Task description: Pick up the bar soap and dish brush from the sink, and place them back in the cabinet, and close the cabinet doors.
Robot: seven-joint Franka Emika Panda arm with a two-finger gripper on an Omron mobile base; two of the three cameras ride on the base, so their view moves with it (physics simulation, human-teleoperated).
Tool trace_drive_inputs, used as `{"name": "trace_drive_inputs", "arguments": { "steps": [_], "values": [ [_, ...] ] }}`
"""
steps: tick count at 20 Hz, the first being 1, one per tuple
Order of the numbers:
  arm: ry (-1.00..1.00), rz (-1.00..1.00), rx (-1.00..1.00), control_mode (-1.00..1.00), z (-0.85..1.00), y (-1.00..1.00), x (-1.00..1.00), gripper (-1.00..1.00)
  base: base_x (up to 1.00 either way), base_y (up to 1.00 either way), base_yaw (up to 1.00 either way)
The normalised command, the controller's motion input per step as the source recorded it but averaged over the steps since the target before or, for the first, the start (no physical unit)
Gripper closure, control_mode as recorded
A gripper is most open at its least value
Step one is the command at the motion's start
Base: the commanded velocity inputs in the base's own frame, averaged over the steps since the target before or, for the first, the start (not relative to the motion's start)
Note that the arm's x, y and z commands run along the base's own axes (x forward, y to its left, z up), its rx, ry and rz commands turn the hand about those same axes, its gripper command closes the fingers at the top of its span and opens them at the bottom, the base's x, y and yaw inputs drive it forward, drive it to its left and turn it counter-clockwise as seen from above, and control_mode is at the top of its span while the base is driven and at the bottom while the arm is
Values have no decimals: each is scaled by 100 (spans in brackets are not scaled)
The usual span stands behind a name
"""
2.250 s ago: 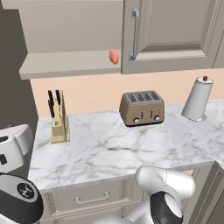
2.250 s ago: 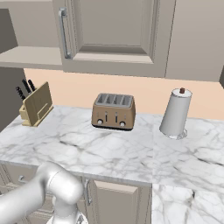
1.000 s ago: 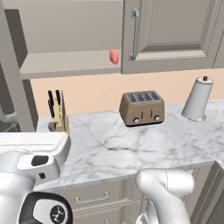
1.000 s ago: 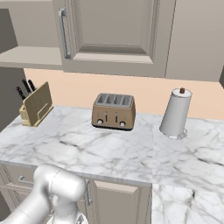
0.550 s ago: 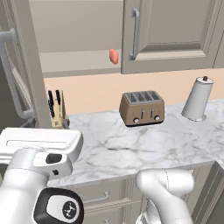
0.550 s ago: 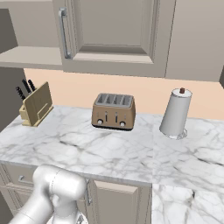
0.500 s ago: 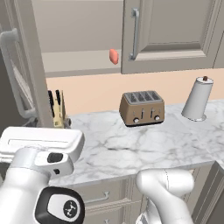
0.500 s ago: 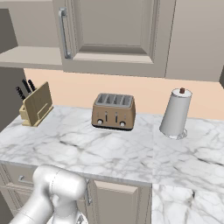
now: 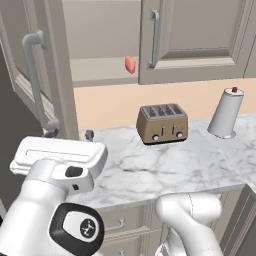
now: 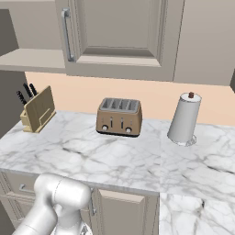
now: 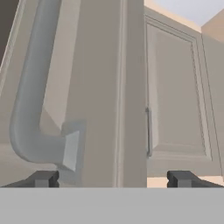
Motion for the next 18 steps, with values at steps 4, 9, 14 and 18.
{"name": "trace_drive_inputs", "arguments": {
  "steps": [4,9,14,18],
  "values": [
    [0,-11,0,-100,0,-16,27,-100,0,0,0],
    [0,-11,0,-100,0,-15,25,-100,0,0,0],
    [0,-12,0,-100,0,-13,28,-100,0,0,0],
    [0,-14,0,-100,0,-16,27,-100,0,0,0]
  ]
}}
